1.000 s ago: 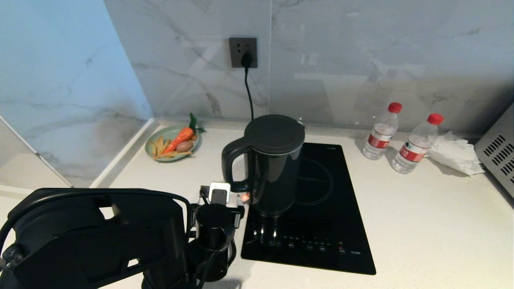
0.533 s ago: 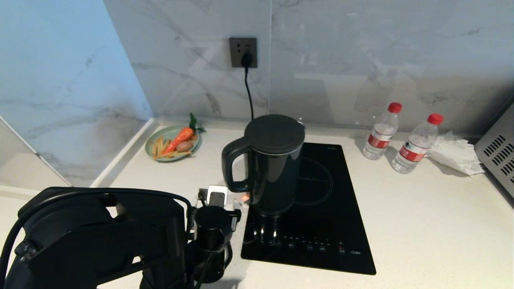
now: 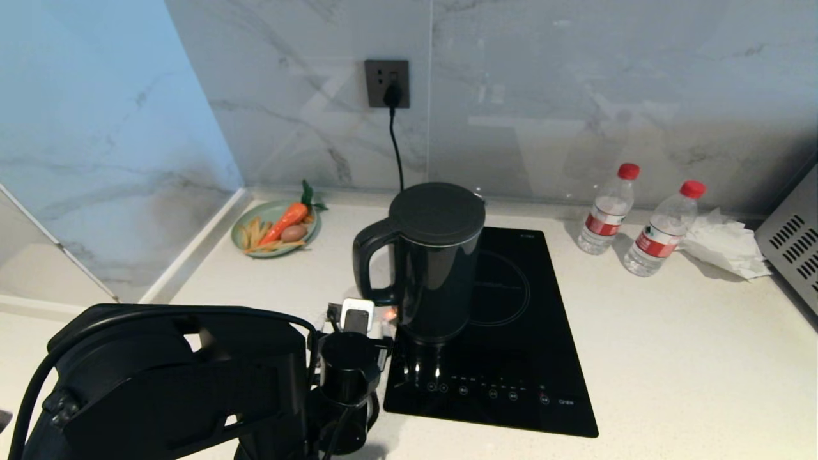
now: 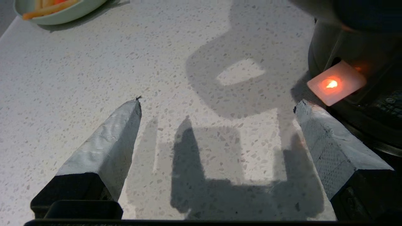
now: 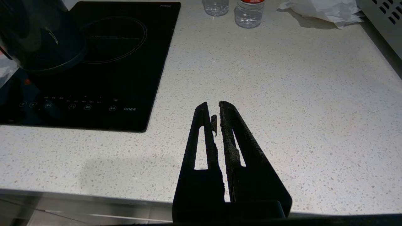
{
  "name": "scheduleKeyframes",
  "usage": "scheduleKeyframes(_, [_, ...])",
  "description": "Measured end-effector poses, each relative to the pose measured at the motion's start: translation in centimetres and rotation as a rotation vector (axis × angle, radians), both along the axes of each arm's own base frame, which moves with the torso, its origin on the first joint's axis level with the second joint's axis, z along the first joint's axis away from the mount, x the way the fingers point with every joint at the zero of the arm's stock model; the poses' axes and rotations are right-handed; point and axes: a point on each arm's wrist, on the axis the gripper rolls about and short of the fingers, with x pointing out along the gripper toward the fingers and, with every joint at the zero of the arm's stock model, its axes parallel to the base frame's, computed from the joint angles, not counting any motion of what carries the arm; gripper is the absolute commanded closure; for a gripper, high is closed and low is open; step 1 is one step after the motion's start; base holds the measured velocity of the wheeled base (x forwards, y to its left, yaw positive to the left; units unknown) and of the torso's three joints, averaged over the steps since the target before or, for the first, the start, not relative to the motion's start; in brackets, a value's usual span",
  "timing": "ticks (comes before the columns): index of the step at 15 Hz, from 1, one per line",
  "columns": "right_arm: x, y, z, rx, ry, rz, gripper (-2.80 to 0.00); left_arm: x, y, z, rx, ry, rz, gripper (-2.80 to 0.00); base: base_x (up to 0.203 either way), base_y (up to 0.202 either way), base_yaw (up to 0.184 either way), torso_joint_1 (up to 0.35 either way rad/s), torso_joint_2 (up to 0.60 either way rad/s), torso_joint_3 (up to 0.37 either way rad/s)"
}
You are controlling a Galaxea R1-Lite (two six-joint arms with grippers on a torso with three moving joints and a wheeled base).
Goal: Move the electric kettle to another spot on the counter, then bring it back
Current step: Finish boiling water
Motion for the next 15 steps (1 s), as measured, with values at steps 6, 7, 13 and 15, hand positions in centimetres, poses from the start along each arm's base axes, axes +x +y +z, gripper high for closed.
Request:
scheduleKeyframes(6, [0.00, 0.00, 0.00, 0.000, 0.000, 0.001, 0.00, 0.23, -0.10, 0.19, -0.003, -0.010, 0.007, -2.80, 0.000, 0.000, 0.000, 0.000, 0.00, 0.000])
scheduleKeyframes(7, [0.00, 0.00, 0.00, 0.000, 0.000, 0.000, 0.00, 0.32, 0.01, 0.24, -0.003, -0.011, 0.012, -2.80, 0.000, 0.000, 0.000, 0.000, 0.00, 0.000])
scheduleKeyframes(13, [0.00, 0.00, 0.00, 0.000, 0.000, 0.001, 0.00, 0.49, 0.21, 0.50, -0.003, -0.016, 0.018, -2.80, 0.000, 0.000, 0.000, 0.000, 0.00, 0.000])
scheduleKeyframes(15, [0.00, 0.00, 0.00, 0.000, 0.000, 0.000, 0.00, 0.48, 0.22, 0.60, -0.002, -0.018, 0.018, -2.80, 0.000, 0.000, 0.000, 0.000, 0.00, 0.000])
